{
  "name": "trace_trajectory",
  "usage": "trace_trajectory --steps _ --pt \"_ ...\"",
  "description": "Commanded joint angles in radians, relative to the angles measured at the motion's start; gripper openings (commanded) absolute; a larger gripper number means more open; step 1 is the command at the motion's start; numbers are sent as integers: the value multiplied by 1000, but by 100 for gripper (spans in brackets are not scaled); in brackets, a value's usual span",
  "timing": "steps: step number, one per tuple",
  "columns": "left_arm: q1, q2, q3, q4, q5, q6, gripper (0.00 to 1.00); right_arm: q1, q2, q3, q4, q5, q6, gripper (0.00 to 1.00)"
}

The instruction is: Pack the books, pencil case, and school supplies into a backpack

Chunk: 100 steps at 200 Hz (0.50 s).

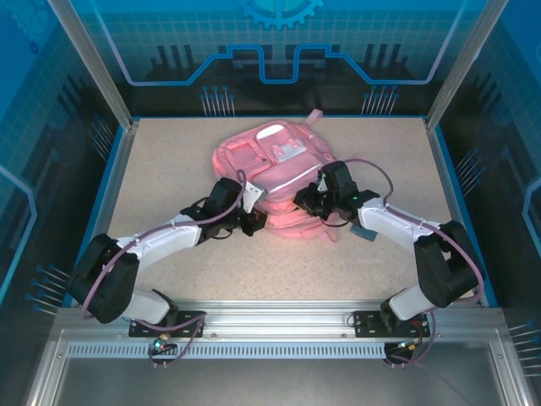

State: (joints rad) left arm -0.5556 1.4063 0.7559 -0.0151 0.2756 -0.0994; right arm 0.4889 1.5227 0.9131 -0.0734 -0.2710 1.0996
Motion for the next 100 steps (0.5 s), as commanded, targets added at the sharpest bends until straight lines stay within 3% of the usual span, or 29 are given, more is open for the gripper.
trace_trajectory --steps 1,43,69,100 --pt "-61 -55 -20 75 80 -73 0 38 47 53 128 19 17 15" --pt "-111 -18 -14 216 80 -201 2 44 61 51 126 12 17 20" --pt "-81 -27 0 167 74 -248 28 14 -12 15 47 29 -28 33" --pt "8 -106 -20 83 120 -313 59 -6 -118 13 -170 105 -177 51"
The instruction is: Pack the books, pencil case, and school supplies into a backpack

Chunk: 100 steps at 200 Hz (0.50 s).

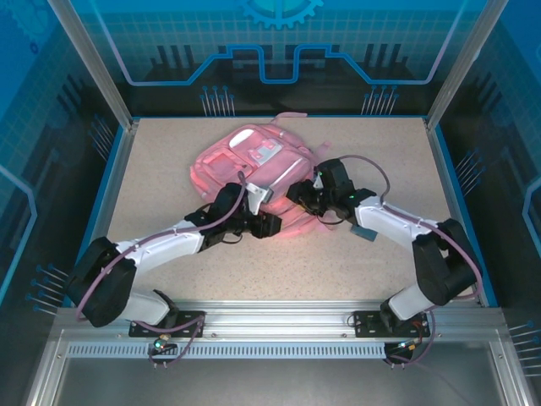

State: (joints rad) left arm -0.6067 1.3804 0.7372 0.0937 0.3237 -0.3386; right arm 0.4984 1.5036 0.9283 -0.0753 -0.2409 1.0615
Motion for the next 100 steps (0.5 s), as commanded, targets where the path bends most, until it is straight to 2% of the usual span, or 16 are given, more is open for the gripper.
trace_trajectory --steps 1,16,31,63,100 --pt "62 -85 -2 -29 72 -76 60 -15 -102 -2 -174 78 -146 51" --pt "97 -141 -13 -80 60 -94 72 2 -146 4 -266 145 -246 54" --pt "134 -189 -17 -131 23 -122 79 39 -179 11 -339 214 -337 55" --pt "210 -236 -9 -229 -99 -205 87 183 -177 48 -409 332 -466 54" --pt "244 -244 -10 -263 -175 -276 90 335 -52 134 -420 431 -540 49"
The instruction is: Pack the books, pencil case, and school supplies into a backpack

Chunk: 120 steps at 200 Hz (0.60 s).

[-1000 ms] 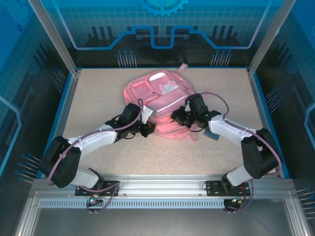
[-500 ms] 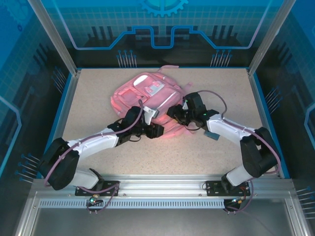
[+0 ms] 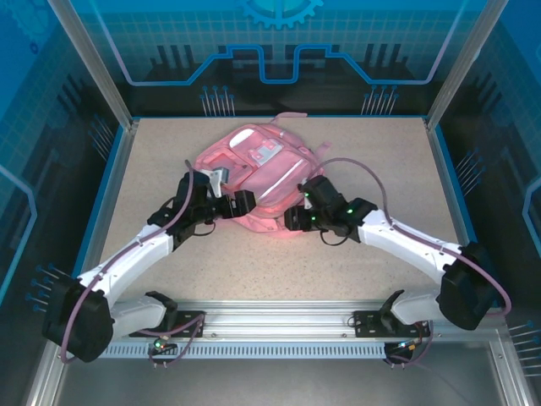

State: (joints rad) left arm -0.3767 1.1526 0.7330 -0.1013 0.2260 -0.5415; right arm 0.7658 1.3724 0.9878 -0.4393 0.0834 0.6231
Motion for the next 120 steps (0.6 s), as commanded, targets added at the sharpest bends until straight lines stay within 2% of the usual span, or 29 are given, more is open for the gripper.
trace_trajectory --steps 1,35,56,99,120 --pt "15 -16 -6 -70 -79 -74 90 71 83 76 -56 109 -103 49" --pt "24 -23 -12 -99 -135 -110 98 102 197 153 -50 110 -129 43" --pt "28 -24 -20 -102 -145 -132 99 102 247 186 -53 108 -131 37" --pt "27 -15 -40 -62 -92 -232 98 101 305 212 -58 105 -120 28" --pt "27 1 -63 -8 -48 -307 91 102 324 219 -59 109 -111 24"
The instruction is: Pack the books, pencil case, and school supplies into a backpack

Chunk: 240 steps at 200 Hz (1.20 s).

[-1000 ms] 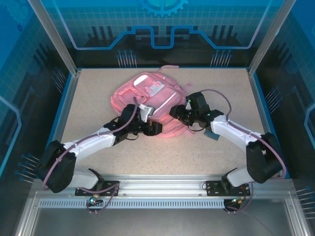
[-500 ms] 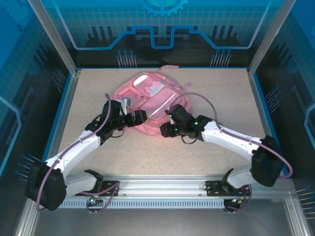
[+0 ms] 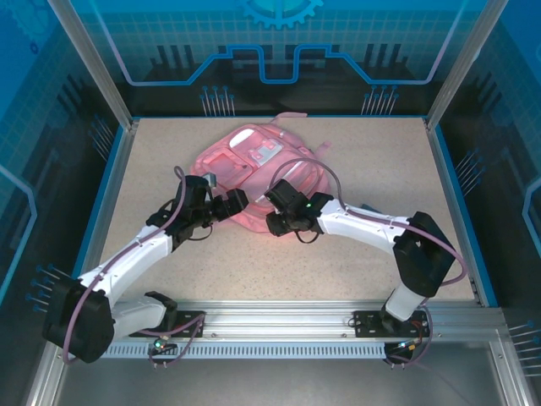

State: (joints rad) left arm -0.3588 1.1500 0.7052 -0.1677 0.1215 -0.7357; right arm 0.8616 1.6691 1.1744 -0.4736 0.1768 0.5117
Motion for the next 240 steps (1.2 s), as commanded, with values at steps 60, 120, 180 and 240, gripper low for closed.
trace_trajectory --steps 60,120,180,240 --pt "-27 125 -86 276 170 -293 71 11 19 47 -25 27 1 0" --pt "-43 252 -98 409 176 -387 49 24 -36 41 -14 8 -15 0" --pt "-32 248 -99 306 54 -331 5 -11 -65 15 -107 203 3 0" --pt "37 174 -101 188 37 -234 0 -261 -54 1 -137 303 -88 0"
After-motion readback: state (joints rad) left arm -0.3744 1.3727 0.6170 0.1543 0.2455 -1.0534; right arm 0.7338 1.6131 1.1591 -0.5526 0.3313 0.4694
